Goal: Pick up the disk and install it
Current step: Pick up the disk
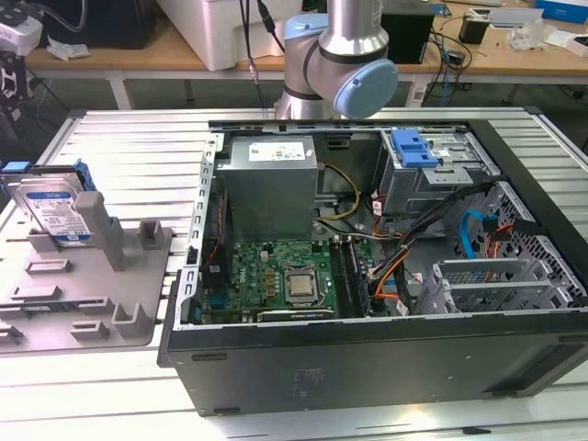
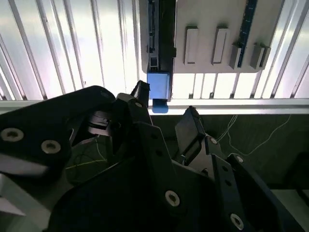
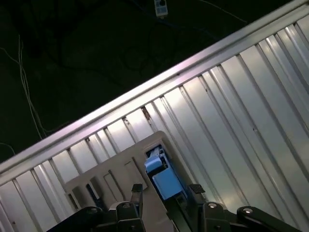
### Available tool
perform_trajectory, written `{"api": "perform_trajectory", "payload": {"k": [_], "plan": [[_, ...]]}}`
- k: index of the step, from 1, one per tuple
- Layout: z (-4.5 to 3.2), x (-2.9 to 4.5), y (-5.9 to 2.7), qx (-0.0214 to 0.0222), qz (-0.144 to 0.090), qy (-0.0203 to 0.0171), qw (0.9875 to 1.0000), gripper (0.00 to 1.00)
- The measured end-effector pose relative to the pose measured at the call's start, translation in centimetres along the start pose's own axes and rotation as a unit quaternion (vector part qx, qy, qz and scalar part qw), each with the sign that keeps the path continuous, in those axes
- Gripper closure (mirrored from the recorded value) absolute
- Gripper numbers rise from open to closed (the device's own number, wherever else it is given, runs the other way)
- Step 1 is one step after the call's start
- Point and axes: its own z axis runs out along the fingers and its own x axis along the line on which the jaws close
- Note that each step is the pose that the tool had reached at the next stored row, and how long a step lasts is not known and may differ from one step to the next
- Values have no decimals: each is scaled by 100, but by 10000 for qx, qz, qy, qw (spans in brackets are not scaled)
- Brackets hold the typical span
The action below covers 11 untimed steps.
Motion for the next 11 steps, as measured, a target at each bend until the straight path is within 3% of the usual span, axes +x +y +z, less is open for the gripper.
{"api": "perform_trajectory", "payload": {"k": [3,4,8,11], "plan": [[7,-1,0,14,-245,9,9997,51],[13,-3,1,26,-434,15,9991,51],[25,-9,4,53,-737,22,9973,51],[45,-26,11,103,-1108,21,9938,51]]}}
